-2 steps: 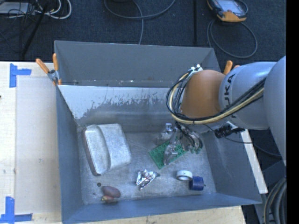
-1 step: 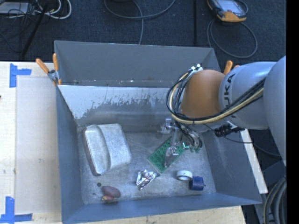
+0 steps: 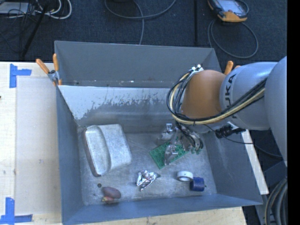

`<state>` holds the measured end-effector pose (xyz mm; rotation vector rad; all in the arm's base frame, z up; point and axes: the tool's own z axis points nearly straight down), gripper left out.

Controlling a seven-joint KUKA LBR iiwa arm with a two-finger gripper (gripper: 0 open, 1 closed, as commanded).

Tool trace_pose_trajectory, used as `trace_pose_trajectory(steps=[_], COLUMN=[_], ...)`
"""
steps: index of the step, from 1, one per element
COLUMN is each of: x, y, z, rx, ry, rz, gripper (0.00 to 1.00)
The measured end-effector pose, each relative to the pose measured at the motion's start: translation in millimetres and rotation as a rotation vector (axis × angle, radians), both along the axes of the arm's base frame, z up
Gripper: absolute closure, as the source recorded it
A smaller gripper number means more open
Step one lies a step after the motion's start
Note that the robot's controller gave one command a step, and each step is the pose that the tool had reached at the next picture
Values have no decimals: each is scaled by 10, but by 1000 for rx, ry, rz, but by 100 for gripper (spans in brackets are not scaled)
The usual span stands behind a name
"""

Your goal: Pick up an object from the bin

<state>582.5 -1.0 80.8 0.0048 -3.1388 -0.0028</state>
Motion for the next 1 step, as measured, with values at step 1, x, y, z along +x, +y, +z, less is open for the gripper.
trace_pose_trajectory(steps=[1], x=[-88], y=[-659], z=[1689], rx=[-4], ry=[-10], rz=[249], gripper=[100])
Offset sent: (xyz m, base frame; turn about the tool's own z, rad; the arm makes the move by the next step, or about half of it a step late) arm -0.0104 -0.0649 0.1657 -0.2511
